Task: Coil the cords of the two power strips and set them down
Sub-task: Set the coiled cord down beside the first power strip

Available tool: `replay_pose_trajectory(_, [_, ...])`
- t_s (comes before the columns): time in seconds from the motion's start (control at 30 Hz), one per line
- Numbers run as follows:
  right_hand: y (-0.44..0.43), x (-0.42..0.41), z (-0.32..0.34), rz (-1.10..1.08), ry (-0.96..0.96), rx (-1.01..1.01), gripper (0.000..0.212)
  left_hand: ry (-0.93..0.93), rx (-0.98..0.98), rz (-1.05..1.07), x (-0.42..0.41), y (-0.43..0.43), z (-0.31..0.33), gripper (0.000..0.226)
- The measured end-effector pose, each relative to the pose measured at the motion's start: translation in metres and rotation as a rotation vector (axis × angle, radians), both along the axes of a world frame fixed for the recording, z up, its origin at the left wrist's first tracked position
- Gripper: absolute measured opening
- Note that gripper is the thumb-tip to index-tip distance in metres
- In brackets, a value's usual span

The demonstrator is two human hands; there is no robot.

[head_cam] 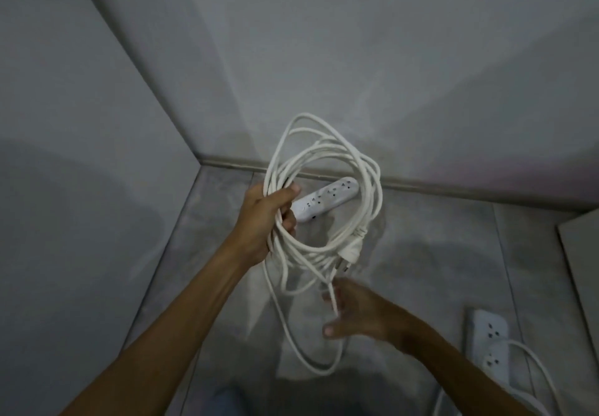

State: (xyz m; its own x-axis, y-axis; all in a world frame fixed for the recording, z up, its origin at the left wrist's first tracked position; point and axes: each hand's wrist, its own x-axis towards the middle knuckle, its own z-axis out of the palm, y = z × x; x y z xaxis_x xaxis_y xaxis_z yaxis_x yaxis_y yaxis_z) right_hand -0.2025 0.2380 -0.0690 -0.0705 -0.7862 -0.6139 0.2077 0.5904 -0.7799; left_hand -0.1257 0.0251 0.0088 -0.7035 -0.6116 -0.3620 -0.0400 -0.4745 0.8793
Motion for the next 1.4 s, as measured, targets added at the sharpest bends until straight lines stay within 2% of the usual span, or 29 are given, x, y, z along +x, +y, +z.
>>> replay_pose_trajectory(0.07, [0.008, 0.025, -0.019, 0.084, 0.077, 0.151, 0.022, 0.008, 0.022, -0.025, 0.001, 0.002, 0.000, 0.034])
replay_pose_trajectory(0.1, [0.010, 0.032, -0.025, 0.115, 0.145, 0.213, 0.016, 0.009, 0.028, -0.038, 0.003, 0.003, 0.001, 0.033])
replay_pose_trajectory(0.17, [0.010, 0.031, -0.031, 0.051, 0.177, 0.327, 0.030, 0.003, 0.015, -0.058, 0.007, 0.004, 0.003, 0.029])
replay_pose_trajectory(0.27, [0.006, 0.012, -0.027, -0.263, -0.023, 0.452, 0.051, -0.038, 0.001, -0.091, 0.017, 0.004, 0.005, 0.013])
replay_pose_trajectory(0.37, [0.003, -0.007, -0.027, -0.465, -0.159, 0.442, 0.050, -0.081, 0.019, -0.126, 0.029, 0.008, 0.004, 0.013])
replay_pose_trajectory(0.53, [0.013, -0.029, -0.019, -0.453, -0.449, 0.429, 0.033, -0.136, -0.064, -0.193, 0.040, 0.013, 0.006, 0.010])
replay_pose_trajectory(0.6, [0.021, -0.036, -0.016, -0.481, -0.434, 0.500, 0.052, -0.149, -0.091, -0.176, 0.040, 0.012, 0.009, 0.012])
replay_pose_trajectory(0.67, [0.030, -0.035, -0.016, -0.450, -0.238, 0.620, 0.060, -0.154, -0.116, -0.151, 0.040, 0.009, 0.013, 0.015])
replay_pose_trajectory(0.73, [0.039, -0.030, -0.020, -0.291, -0.026, 0.721, 0.066, -0.142, -0.134, -0.124, 0.038, 0.008, 0.017, 0.015])
replay_pose_trajectory(0.77, [0.041, -0.028, -0.022, -0.218, -0.060, 0.764, 0.073, -0.136, -0.139, -0.116, 0.038, 0.007, 0.018, 0.013])
replay_pose_trajectory(0.83, [0.045, -0.024, -0.032, -0.126, -0.263, 0.781, 0.082, -0.123, -0.142, -0.110, 0.036, 0.008, 0.020, 0.008])
replay_pose_trajectory(0.87, [0.044, -0.022, -0.037, -0.128, -0.359, 0.764, 0.078, -0.114, -0.139, -0.109, 0.036, 0.009, 0.021, 0.008])
replay_pose_trajectory(0.93, [0.040, -0.014, -0.055, -0.291, -0.504, 0.710, 0.057, -0.104, -0.131, -0.102, 0.036, 0.012, 0.022, 0.008])
replay_pose_trajectory(0.97, [0.038, -0.010, -0.061, -0.401, -0.533, 0.683, 0.048, -0.104, -0.122, -0.098, 0.036, 0.012, 0.023, 0.008])
replay_pose_trajectory(1.03, [0.031, -0.002, -0.059, -0.543, -0.543, 0.653, 0.018, -0.102, -0.086, -0.104, 0.038, 0.012, 0.024, 0.007])
replay_pose_trajectory(1.07, [0.028, 0.001, -0.057, -0.592, -0.515, 0.640, 0.006, -0.103, -0.060, -0.120, 0.039, 0.011, 0.025, 0.008])
replay_pose_trajectory(1.17, [0.019, 0.001, -0.055, -0.679, -0.351, 0.574, 0.020, -0.170, 0.031, -0.166, 0.042, 0.005, 0.024, 0.007])
replay_pose_trajectory(1.27, [0.015, -0.002, -0.052, -0.620, -0.030, 0.479, 0.024, -0.297, 0.135, -0.195, 0.046, 0.002, 0.015, 0.005])
replay_pose_trajectory(1.4, [0.010, -0.006, -0.051, -0.552, 0.403, 0.284, 0.014, -0.422, 0.228, -0.246, 0.053, 0.009, -0.011, 0.006])
